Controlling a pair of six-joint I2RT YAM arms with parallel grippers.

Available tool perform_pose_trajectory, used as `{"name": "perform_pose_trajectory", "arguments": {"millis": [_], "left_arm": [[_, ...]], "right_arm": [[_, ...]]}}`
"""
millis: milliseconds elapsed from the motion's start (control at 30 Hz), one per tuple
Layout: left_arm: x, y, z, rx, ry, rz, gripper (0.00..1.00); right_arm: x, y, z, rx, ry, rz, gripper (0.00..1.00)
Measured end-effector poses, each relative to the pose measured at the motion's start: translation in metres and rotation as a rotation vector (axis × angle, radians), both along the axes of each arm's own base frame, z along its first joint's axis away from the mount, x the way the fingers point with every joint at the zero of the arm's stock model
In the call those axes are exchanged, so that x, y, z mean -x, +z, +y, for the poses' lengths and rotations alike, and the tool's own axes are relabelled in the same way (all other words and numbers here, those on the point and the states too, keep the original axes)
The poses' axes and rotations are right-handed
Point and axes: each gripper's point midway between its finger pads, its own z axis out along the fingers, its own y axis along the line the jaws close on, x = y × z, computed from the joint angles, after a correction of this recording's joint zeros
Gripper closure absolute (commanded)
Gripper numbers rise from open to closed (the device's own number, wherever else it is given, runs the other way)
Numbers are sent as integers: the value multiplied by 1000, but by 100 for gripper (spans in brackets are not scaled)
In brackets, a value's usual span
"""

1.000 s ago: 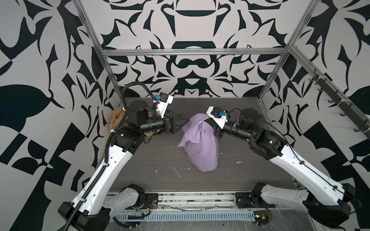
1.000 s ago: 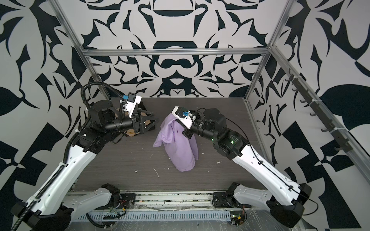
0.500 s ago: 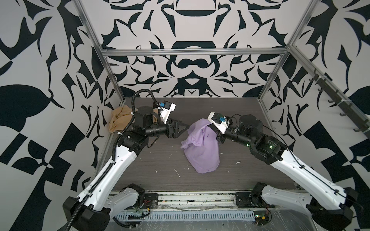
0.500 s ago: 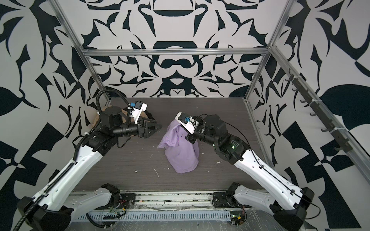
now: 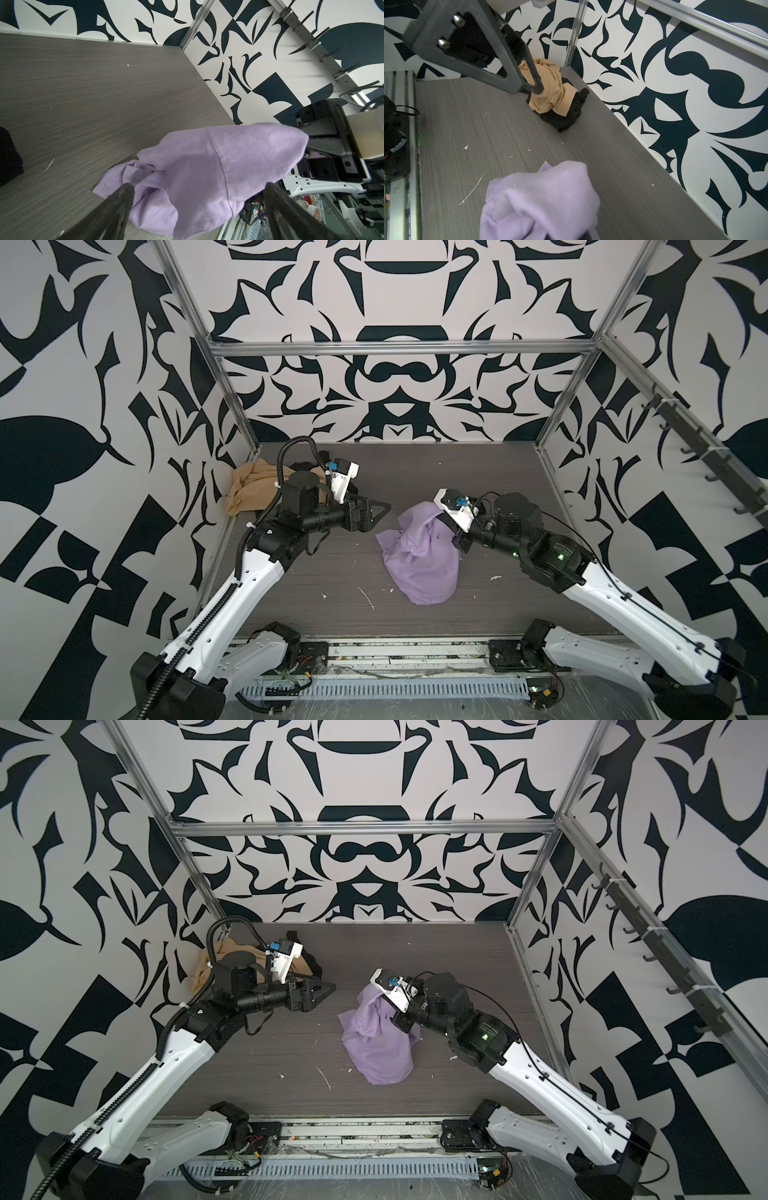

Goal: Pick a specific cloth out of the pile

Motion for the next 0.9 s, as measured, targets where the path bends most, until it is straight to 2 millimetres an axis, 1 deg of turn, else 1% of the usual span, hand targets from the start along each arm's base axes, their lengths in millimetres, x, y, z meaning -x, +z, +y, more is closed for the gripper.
{"name": "perform_pose_trajectory", "arguments": {"millis": [233,433,600,800,900], "left_arm": [[-1,0,2,-3,17,-7,0],[1,-8,3,-4,16,15,0],[1,-8,2,1,16,18,0],[1,-7,2,6,13,15,0],[1,-10,1,11,8,18,0]], "right_arm": [[5,-18,-5,17,-4,32,100],[11,-30,-11,16,-10,55,100],[13,-39,-11,23,-9,82,100],[19,-49,-10,36,19,121,100],[22,-54,-9,37,23,146,100]]}}
